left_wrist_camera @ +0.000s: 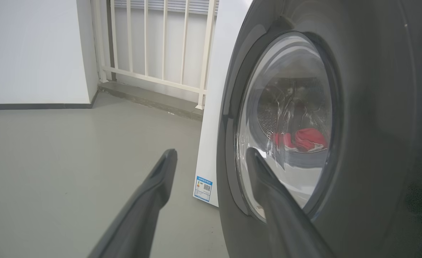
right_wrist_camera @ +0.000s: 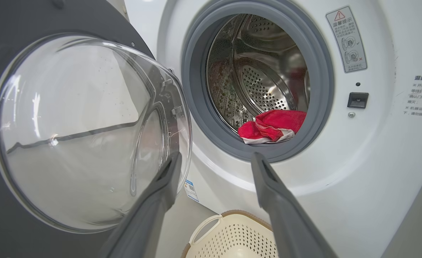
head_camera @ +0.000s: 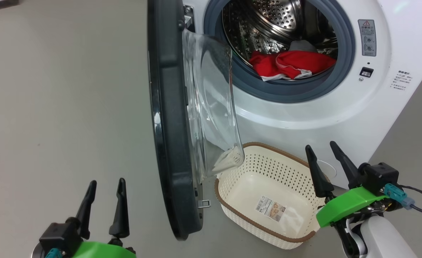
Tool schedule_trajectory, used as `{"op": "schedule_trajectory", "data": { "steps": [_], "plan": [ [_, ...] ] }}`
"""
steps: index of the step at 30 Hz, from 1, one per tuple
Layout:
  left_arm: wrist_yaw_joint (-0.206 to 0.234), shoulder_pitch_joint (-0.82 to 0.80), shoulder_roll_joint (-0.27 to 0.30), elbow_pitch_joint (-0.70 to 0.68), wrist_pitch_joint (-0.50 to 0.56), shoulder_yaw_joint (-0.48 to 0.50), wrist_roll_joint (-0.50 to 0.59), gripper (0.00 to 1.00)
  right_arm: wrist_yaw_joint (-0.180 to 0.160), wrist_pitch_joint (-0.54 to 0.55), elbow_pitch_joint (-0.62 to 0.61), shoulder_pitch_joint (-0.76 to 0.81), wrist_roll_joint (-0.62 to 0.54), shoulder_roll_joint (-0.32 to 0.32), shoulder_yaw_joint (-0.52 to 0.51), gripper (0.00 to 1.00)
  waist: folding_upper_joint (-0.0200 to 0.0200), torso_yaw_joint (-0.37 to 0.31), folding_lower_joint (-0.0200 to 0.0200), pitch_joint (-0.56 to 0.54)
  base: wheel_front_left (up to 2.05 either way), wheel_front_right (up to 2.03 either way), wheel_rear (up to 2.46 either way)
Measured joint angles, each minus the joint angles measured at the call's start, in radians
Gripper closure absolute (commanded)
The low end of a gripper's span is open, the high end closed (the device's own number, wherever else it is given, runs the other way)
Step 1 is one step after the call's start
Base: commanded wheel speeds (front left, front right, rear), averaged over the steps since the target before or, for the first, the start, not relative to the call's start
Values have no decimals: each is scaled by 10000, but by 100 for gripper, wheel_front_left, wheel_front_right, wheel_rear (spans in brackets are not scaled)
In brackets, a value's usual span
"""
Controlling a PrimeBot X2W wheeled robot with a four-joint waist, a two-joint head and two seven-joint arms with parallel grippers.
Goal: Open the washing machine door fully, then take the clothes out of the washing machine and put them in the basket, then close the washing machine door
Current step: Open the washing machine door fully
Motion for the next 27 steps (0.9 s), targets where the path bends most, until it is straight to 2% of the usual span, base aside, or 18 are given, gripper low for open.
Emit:
{"op": "schedule_trajectory", "data": {
  "steps": [24,27],
  "plan": [
    [-8,30,4,96,0,4,2,0,0,0,-222,396,-136,67,-79,0,0,-42,0,-160,0,0,0],
    [-226,30,4,123,0,-61,8,0,0,0,-190,398,-138,67,-19,0,0,-42,0,-166,0,0,0]
  ]
}}
